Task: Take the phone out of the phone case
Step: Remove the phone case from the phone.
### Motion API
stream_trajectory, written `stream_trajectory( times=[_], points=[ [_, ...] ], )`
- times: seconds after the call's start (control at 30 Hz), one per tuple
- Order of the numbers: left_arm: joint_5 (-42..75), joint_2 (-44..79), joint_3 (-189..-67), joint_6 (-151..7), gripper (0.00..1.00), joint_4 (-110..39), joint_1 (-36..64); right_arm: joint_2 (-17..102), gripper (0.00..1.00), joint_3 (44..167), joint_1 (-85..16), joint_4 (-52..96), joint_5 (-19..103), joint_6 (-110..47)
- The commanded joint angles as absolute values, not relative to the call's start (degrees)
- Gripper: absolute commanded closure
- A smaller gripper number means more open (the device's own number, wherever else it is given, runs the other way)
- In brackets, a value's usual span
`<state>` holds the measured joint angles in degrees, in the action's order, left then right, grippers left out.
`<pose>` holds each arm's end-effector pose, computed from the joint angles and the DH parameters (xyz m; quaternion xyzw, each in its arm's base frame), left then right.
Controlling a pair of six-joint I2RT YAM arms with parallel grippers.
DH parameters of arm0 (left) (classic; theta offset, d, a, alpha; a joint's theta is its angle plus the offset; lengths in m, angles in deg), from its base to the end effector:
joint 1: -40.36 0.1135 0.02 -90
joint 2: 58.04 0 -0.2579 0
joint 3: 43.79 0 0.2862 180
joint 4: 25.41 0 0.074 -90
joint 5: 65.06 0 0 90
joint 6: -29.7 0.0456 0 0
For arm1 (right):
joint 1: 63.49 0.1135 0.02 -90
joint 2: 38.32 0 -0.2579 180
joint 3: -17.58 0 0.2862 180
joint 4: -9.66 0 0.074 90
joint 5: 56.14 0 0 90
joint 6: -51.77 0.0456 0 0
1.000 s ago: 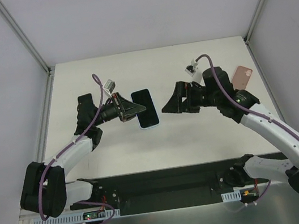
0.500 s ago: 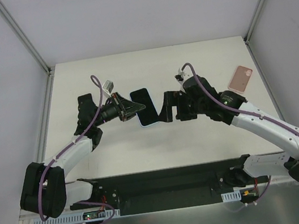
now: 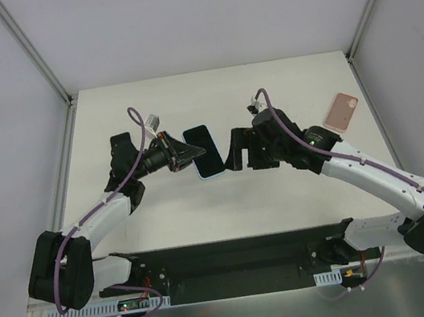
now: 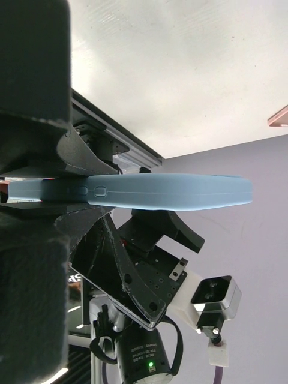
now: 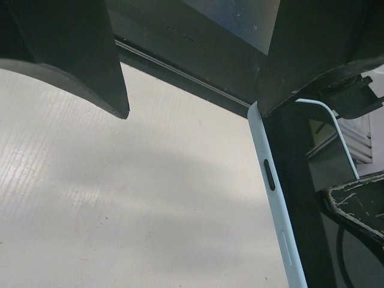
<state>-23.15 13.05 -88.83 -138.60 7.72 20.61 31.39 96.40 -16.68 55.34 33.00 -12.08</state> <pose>0.2683 -0.1324 0.2447 -0.0293 0.6767 -0.6936 0.2451 0.2121 0.2250 0.3295 -0.1569 0.8794 0.2619 0.3654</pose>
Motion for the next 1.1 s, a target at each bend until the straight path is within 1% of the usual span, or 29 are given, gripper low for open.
stream_trajectory(
  times=[0.0,0.17,0.43,0.6,0.8,1.07],
  points=[
    [-23.5,9.5,-90.8,-140.0,1.0,13.7,21.1,34.3,0.11,99.2,-15.4,61.4,26.2,-12.1],
    [-23.3,8.6,-91.0,-140.6,1.0,13.7,21.1,36.2,0.11,99.4,-14.5,61.7,25.7,-11.7],
    [-22.6,6.2,-90.5,-141.7,1.0,14.4,21.3,40.3,0.13,99.0,-13.0,65.5,20.2,-10.7],
    [-22.7,5.3,-91.7,-140.4,1.0,12.2,21.6,42.4,0.14,100.2,-11.9,70.0,15.0,-10.3],
    [-22.8,4.8,-92.0,-139.8,1.0,11.4,21.8,41.7,0.14,99.9,-11.5,69.2,15.1,-11.0],
    [-22.6,3.6,-92.3,-142.1,1.0,13.0,21.9,44.8,0.15,100.0,-10.3,68.9,14.8,-11.2]
  ],
)
